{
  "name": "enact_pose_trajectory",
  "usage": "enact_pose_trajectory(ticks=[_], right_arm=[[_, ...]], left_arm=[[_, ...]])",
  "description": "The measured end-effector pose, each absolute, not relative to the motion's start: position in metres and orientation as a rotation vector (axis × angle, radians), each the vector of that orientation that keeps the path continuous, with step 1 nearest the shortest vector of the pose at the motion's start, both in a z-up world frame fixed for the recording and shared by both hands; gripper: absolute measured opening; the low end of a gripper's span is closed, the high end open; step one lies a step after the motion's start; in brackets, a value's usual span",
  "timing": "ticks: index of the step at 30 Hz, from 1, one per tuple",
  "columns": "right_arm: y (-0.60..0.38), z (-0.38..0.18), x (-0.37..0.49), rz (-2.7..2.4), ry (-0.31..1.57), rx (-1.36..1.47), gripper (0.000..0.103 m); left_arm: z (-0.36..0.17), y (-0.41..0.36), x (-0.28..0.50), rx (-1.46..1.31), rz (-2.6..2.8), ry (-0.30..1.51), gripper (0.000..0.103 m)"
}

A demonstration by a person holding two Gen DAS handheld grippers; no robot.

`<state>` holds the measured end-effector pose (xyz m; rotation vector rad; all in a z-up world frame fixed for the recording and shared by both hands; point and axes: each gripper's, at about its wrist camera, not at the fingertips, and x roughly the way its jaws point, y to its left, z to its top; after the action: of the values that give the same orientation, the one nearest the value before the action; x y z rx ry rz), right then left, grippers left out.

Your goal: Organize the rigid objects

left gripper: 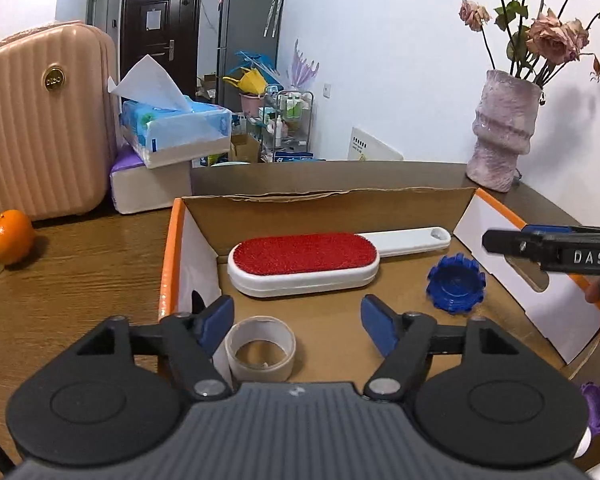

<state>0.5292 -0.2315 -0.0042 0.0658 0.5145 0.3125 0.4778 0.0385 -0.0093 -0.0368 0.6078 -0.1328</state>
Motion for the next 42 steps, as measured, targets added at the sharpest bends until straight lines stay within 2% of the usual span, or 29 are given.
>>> enact_pose_trajectory(ticks=[10,29,36,42], right_arm=[[-0.227,-0.003,0.51,0.289,0.33,0.007,0.085],[-0.234,0.003,0.486,0.291,0.314,0.047,0.085],[-0.251,0.019,0.415,0.249,0.332,0.045,0.089],[-0.269,0.014,0.338,0.208,0.353,0.031,0.093]], left_arm=[[-0.011,0.035,0.477,-0.018,-0.136,0.598,0.075],[-0.006,0.035,0.473,-0.006,-0.119,0.602,0.074],[0.032,0.033,0.401,0.002,-0.148,0.512,0.079],[0.024,0.048,0.321,-0.079,-0.108,0.517,0.084]])
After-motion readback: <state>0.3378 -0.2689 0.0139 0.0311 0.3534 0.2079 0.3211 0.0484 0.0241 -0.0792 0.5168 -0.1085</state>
